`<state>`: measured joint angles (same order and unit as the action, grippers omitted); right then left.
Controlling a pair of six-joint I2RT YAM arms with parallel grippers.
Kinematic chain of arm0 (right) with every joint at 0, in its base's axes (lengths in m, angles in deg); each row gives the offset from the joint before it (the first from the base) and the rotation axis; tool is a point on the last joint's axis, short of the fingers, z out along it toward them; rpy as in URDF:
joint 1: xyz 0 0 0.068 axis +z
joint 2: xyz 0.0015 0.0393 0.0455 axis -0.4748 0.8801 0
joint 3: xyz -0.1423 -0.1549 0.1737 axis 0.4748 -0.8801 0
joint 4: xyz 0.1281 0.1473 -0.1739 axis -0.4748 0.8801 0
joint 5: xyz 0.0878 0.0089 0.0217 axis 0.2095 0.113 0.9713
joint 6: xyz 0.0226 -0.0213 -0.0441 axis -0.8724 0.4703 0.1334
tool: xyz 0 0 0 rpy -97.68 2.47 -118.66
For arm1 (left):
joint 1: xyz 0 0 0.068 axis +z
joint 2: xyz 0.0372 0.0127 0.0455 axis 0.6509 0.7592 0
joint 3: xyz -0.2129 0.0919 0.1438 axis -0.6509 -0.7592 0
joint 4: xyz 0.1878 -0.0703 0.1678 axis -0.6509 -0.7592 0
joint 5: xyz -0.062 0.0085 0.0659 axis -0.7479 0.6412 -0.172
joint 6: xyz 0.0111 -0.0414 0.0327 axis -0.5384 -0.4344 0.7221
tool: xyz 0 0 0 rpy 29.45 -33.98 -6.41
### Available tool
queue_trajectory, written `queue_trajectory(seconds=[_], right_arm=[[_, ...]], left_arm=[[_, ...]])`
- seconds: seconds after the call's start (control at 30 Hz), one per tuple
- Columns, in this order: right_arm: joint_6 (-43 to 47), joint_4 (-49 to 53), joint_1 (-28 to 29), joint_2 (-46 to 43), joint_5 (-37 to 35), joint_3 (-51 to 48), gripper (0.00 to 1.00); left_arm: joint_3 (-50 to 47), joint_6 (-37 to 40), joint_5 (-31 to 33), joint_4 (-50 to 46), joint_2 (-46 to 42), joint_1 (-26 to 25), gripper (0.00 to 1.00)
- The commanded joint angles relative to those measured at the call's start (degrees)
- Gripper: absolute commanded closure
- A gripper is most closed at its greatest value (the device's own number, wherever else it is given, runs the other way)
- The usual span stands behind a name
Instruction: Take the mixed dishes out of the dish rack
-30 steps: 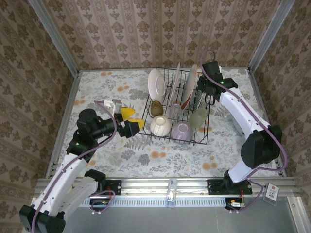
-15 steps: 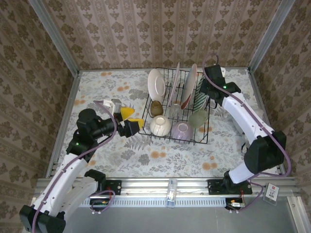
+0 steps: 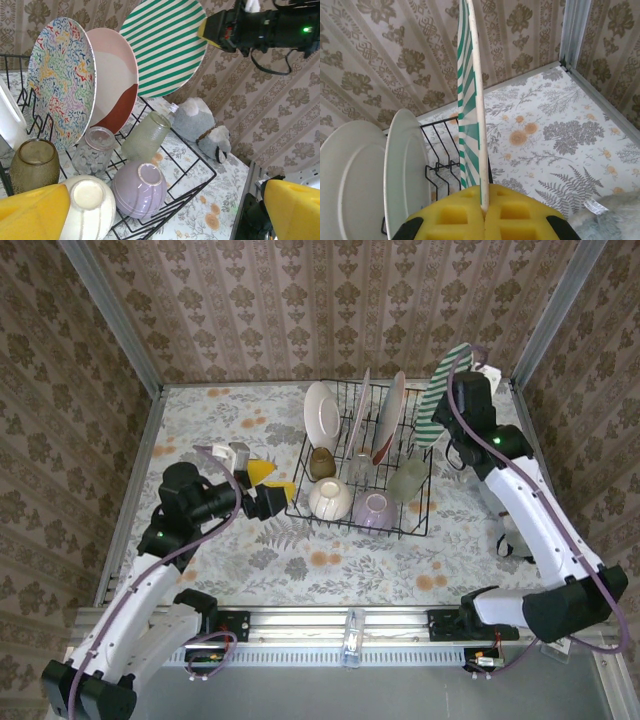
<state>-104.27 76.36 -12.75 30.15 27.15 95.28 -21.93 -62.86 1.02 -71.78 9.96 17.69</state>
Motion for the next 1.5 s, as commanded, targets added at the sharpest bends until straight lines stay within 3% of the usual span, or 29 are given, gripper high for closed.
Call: queue_trajectory(seconds=[0.0, 0.5, 0.8, 1.03, 1.27, 1.47], right_arm=[[1.06, -2.28, 0.27, -4.51, -1.91, -1.02, 1.00], [1.86, 6.45, 0.22, -19.69, 10.07, -5.05, 1.00], [0.36, 16.66, 0.11, -24.94, 16.62, -4.35, 1.00], [0.01, 23.42, 0.10, -25.82, 23.89, -4.14, 1.00], [1.09, 26.81, 0.06, -24.84, 37.92, -4.80, 1.00], [2.23, 26.84, 0.22, -23.86, 45.92, -6.21, 1.00]], left_arm=[[-0.07, 0.14, 0.86, 0.33, 0.10, 0.60, 0.00], [5.08, -4.01, 9.24, -6.80, 7.68, 1.25, 0.00], [4.26, -10.00, 9.84, -0.64, 11.44, 2.03, 0.00], [4.39, -12.08, 7.19, 2.28, 14.11, 2.37, 0.00], [4.97, -10.05, 1.65, 1.15, 14.99, 2.26, 0.00], [5.47, -8.63, -1.51, 0.21, 15.73, 2.00, 0.02]])
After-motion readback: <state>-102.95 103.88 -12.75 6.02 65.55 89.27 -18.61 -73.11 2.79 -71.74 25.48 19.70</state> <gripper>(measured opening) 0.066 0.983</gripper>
